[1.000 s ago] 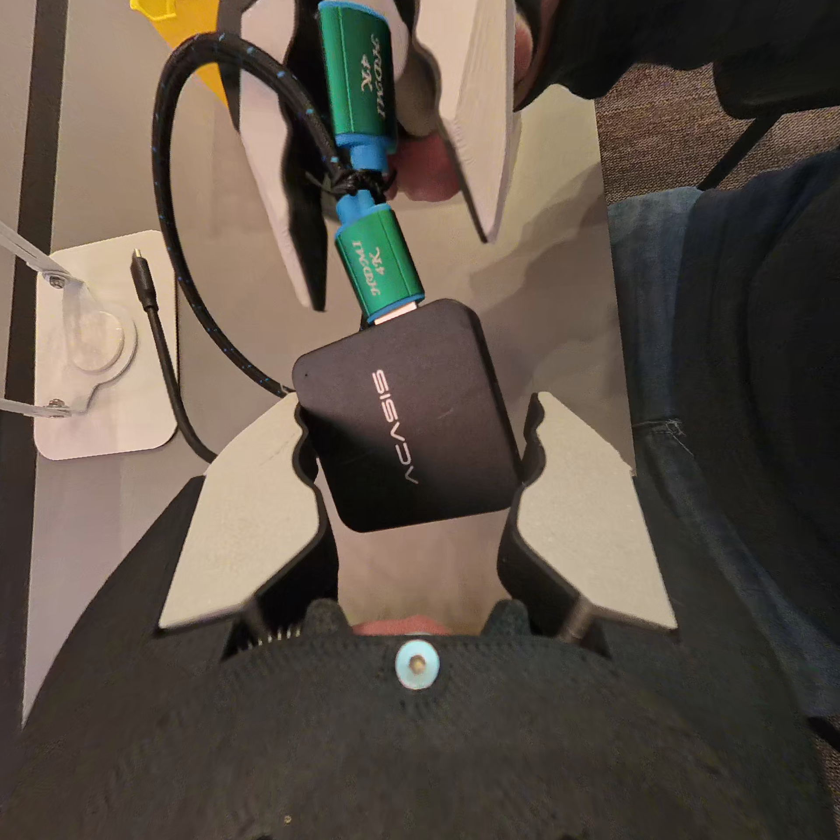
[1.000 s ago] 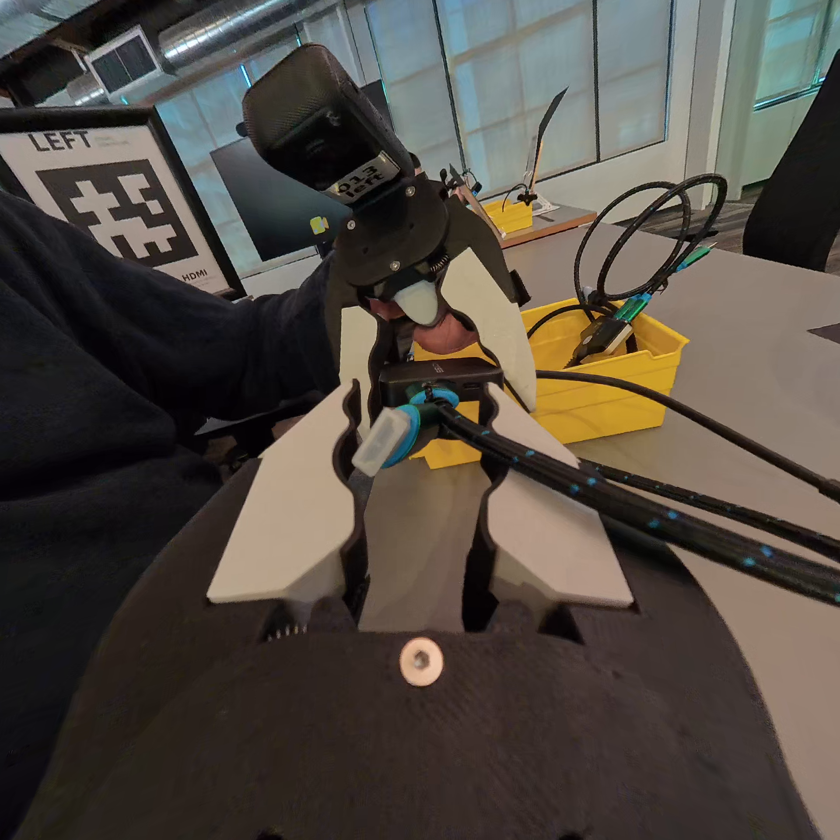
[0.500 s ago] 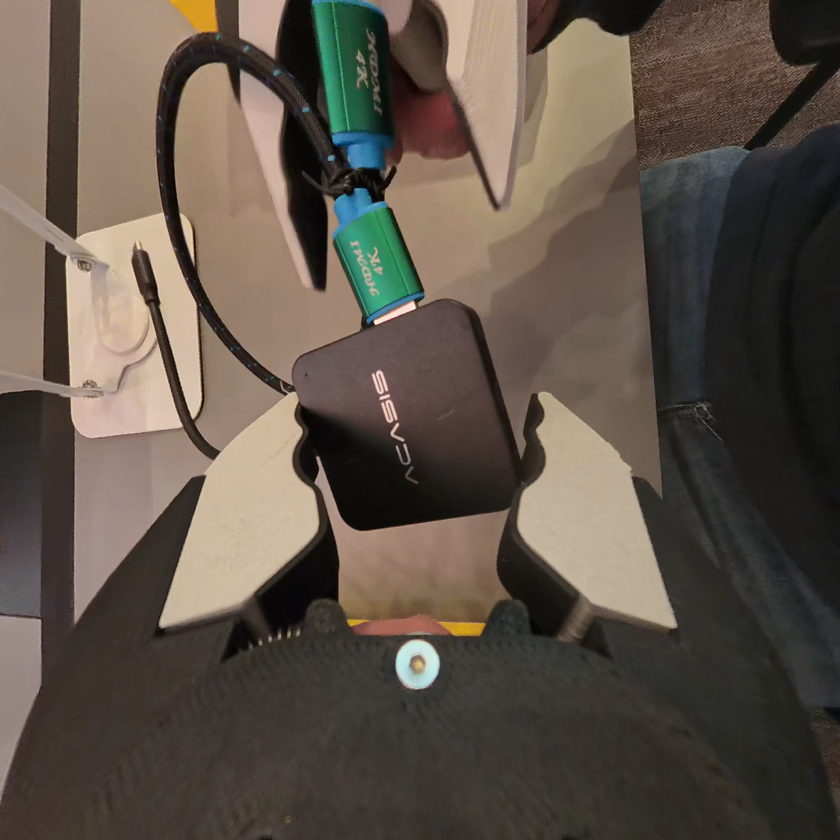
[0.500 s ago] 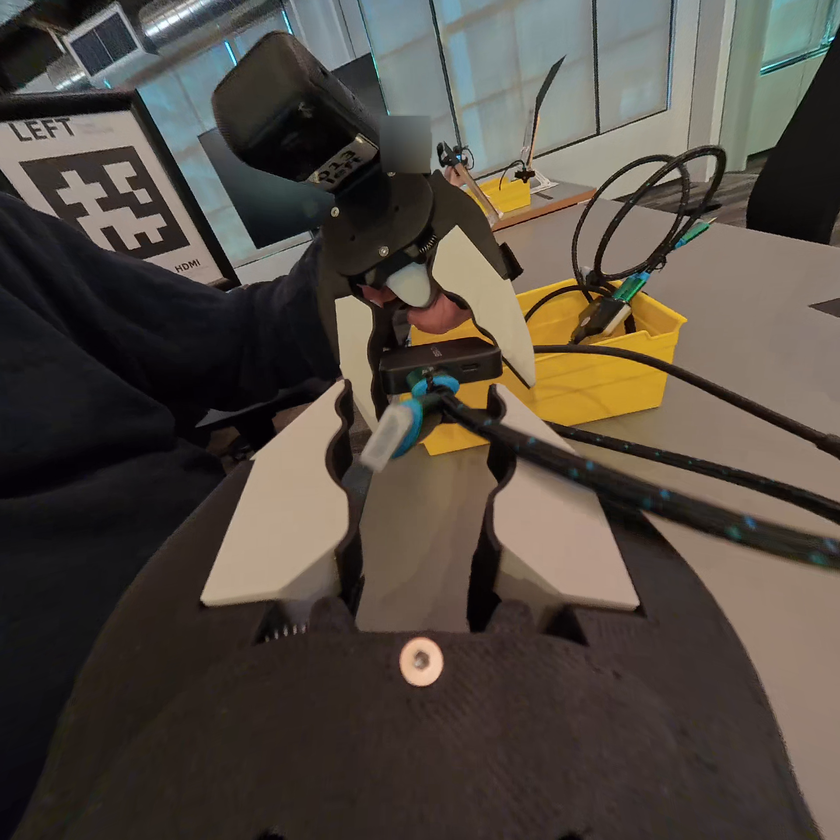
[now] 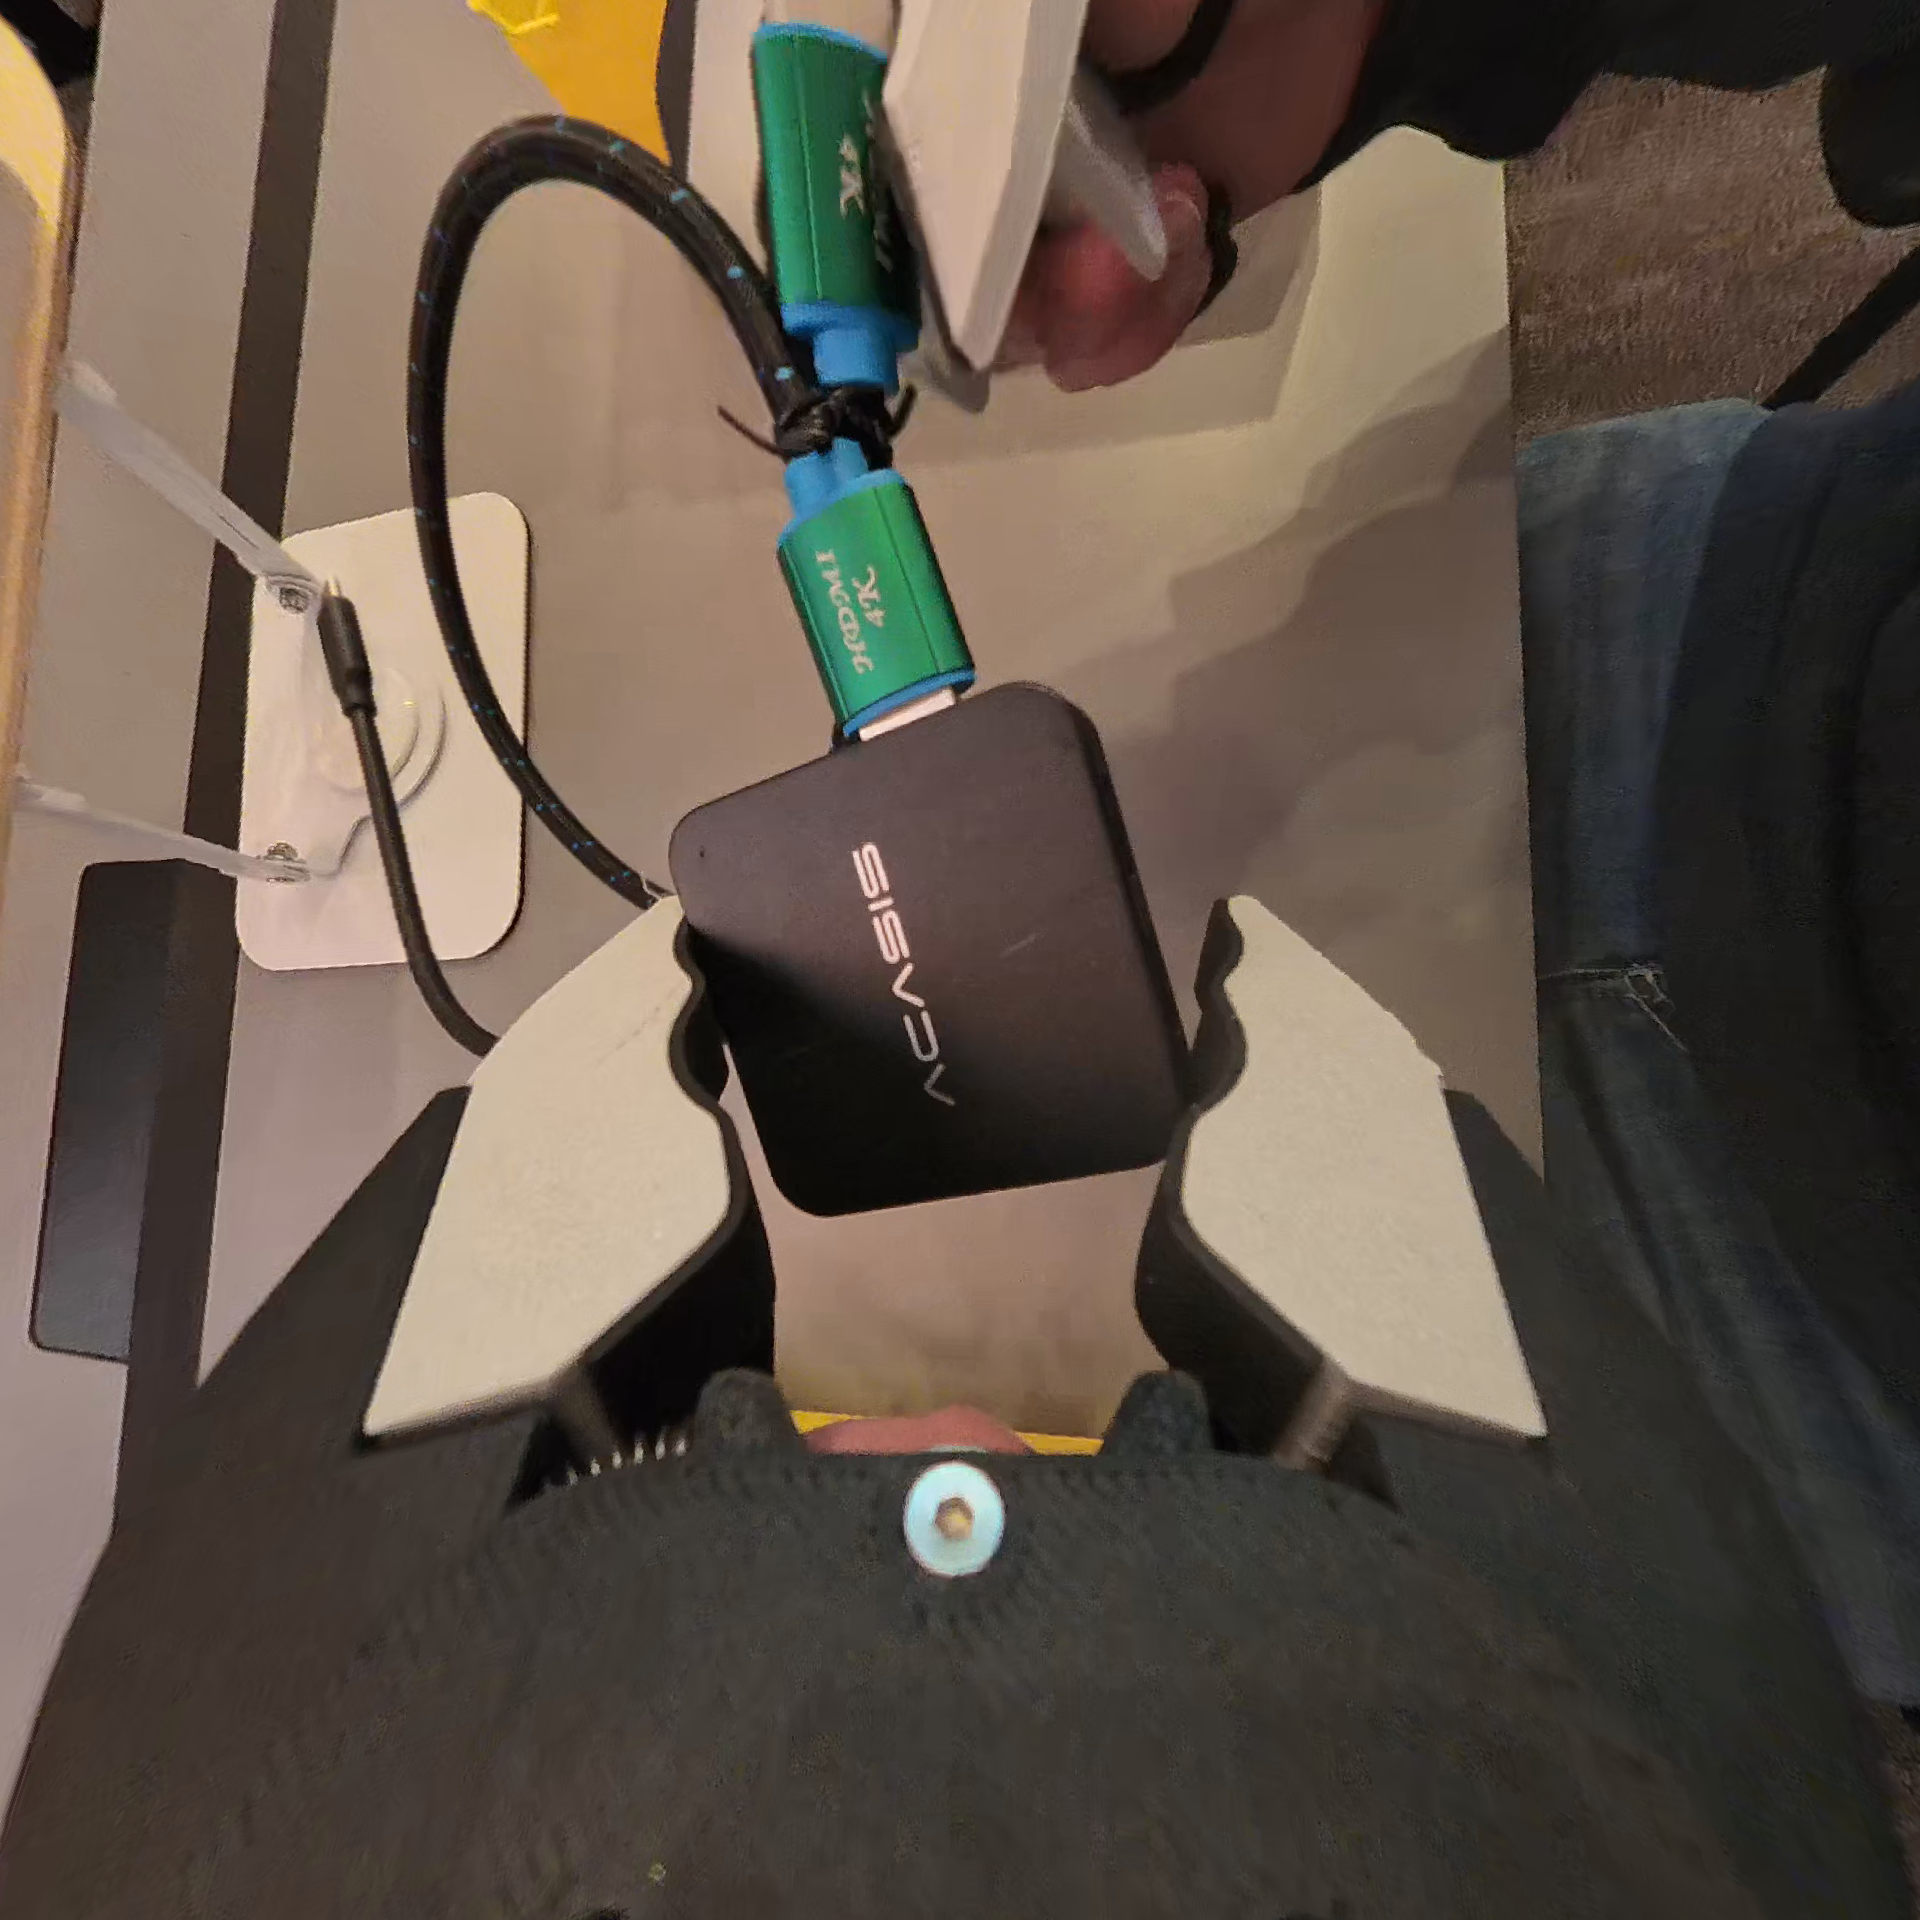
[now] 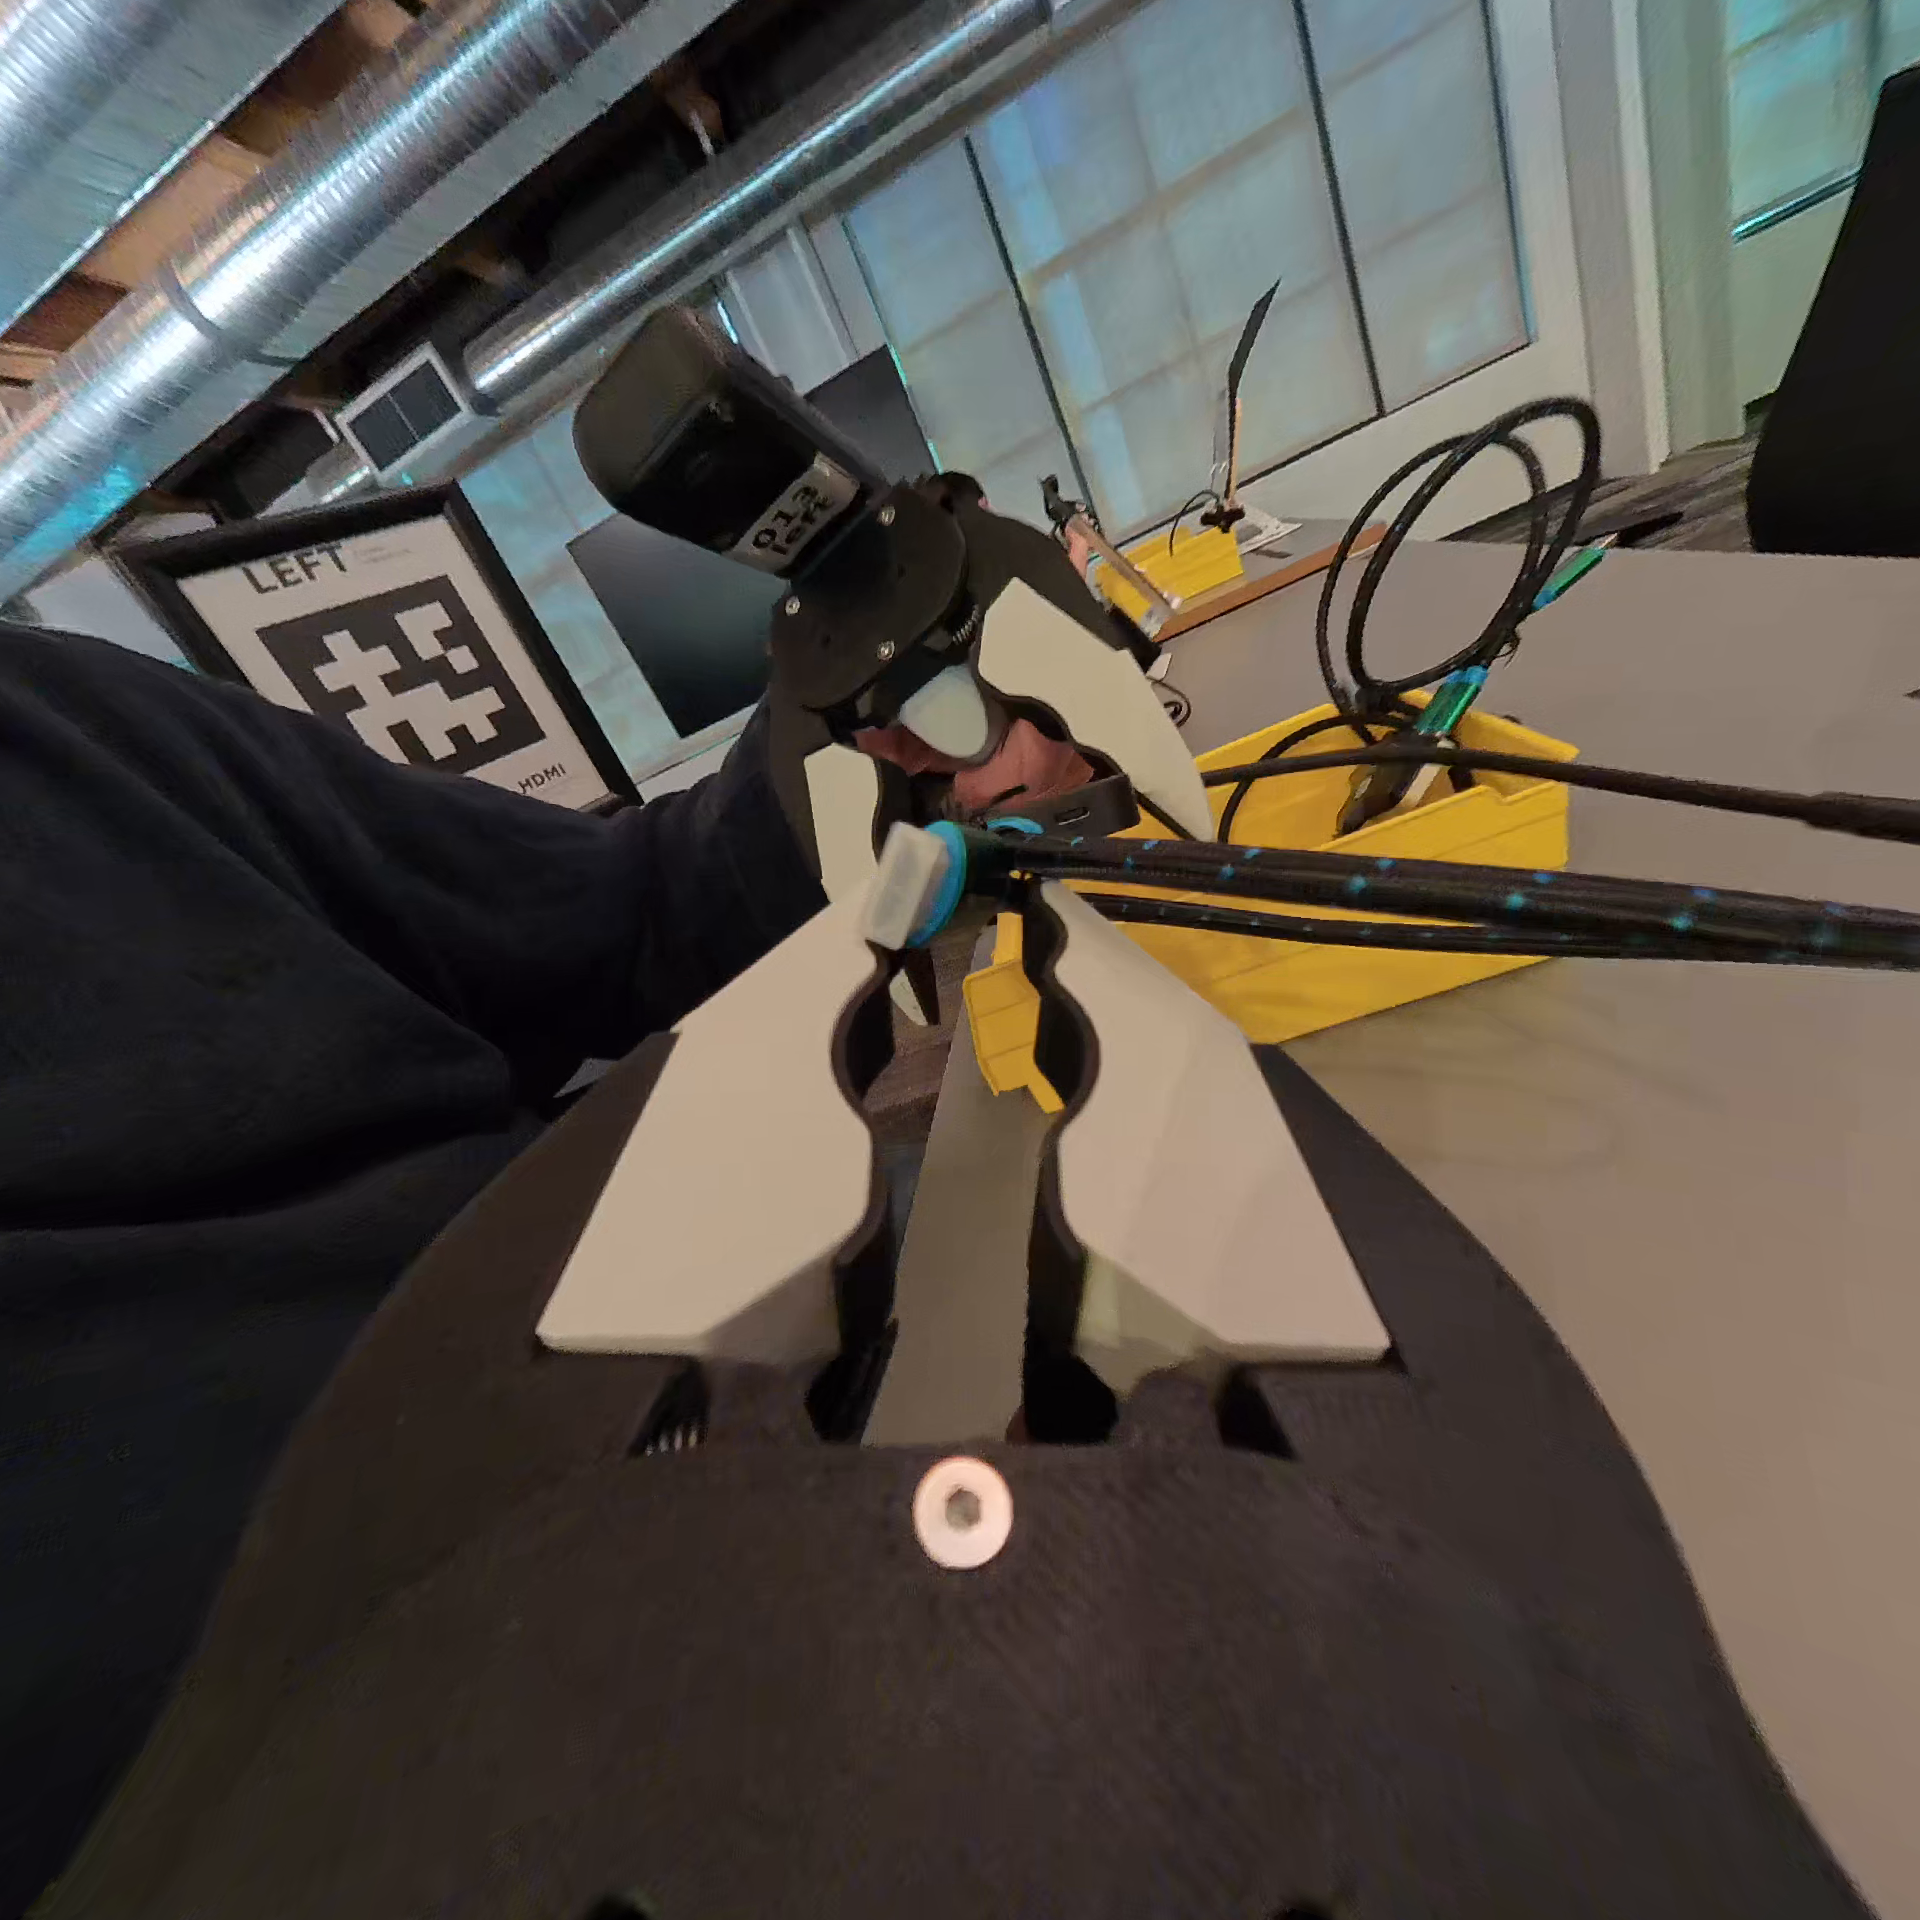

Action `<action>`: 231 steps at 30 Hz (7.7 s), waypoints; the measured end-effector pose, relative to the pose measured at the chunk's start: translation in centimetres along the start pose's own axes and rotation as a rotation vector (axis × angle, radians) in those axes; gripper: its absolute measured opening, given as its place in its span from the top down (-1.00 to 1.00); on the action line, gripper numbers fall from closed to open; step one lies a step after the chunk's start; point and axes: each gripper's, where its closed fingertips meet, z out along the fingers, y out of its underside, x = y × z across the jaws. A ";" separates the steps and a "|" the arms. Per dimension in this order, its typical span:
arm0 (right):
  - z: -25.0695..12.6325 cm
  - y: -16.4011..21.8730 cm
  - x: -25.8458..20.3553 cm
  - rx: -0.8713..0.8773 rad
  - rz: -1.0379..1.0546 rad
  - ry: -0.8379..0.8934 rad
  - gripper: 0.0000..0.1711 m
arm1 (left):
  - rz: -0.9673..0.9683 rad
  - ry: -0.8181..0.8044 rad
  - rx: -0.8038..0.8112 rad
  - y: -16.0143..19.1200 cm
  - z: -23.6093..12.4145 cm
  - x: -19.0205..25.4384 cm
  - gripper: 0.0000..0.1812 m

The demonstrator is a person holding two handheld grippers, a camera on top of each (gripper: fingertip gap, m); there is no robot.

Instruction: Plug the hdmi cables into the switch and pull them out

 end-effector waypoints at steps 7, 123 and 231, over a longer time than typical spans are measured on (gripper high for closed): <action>-0.3 -1.2 1.5 0.052 -0.018 0.133 0.90 | -0.008 -0.081 -0.039 0.7 -0.4 -0.8 0.03; -7.5 11.0 7.3 -0.764 -0.211 0.712 0.12 | -0.179 -0.098 -0.053 6.3 2.4 1.1 0.02; -35.4 -2.7 10.7 -0.566 0.122 1.140 0.99 | -0.469 -0.763 -0.212 15.1 -7.8 -5.8 -0.18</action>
